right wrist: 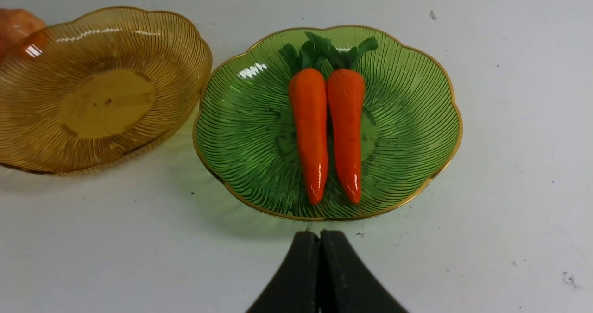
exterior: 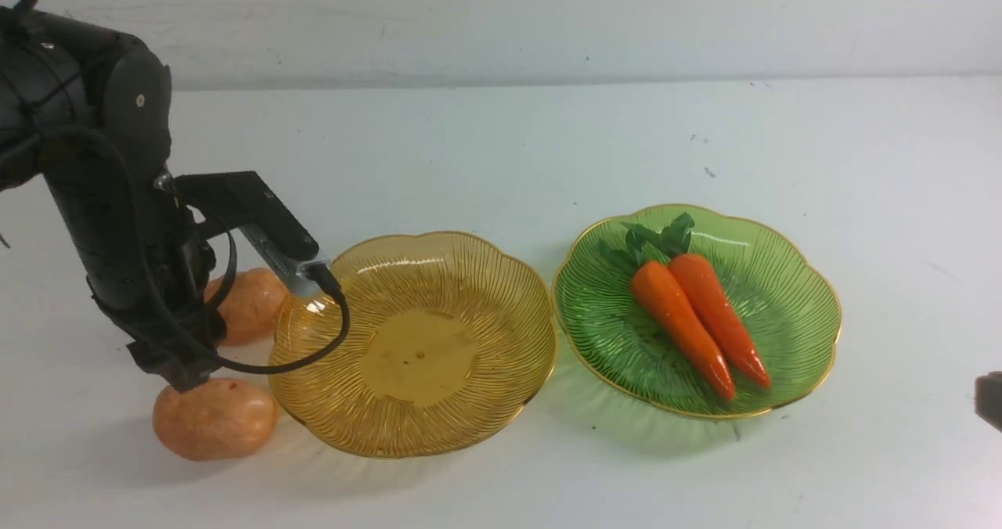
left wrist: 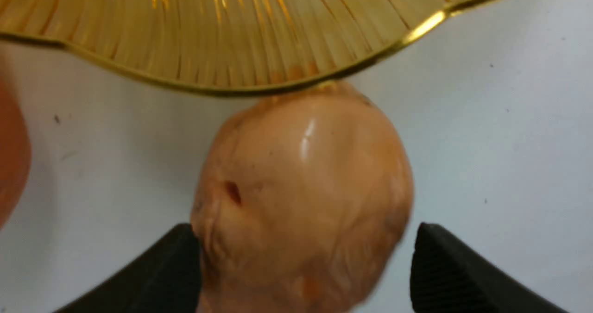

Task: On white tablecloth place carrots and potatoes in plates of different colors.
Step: 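Put the potatoes from the left side into the left plate with the left gripper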

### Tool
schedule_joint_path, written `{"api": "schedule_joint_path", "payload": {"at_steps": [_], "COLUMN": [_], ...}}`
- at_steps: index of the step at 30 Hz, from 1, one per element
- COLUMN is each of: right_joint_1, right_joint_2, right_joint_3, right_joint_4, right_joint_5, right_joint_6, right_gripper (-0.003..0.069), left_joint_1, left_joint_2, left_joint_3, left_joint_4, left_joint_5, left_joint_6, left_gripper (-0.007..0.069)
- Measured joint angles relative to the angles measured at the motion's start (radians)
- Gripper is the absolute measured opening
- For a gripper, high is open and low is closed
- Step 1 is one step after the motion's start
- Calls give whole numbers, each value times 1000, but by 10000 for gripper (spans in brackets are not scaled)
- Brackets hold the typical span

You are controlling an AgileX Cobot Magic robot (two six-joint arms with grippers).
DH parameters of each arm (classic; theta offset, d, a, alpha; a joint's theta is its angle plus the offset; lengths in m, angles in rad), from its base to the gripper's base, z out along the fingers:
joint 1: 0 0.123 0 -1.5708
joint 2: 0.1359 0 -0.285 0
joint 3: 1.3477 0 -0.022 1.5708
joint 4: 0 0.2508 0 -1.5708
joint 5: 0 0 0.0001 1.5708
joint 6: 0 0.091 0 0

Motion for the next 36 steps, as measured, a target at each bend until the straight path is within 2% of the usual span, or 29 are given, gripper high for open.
{"api": "schedule_joint_path", "payload": {"at_steps": [12, 17, 21, 23, 26, 36], "right_joint_1": [0, 0, 0, 0, 0, 0], "right_joint_2": [0, 0, 0, 0, 0, 0], "right_joint_3": [0, 0, 0, 0, 0, 0], "right_joint_4": [-1, -1, -1, -1, -1, -4], "right_joint_5": [-1, -1, -1, -1, -1, -1], "right_joint_6": [0, 0, 0, 0, 0, 0], "right_gripper": [-15, -15, -15, -15, -15, -15], "left_joint_1": [-2, -2, -3, -5, -5, -2], "left_joint_2": [42, 54, 56, 57, 48, -132], "left_joint_3": [-15, -21, -24, -25, -24, -44], "left_joint_4": [-26, -20, 6, 15, 24, 41], "left_joint_5": [2, 20, 29, 31, 33, 33], "left_joint_6": [32, 20, -122, -236, -342, -511], "left_gripper": [549, 490, 359, 357, 357, 357]}}
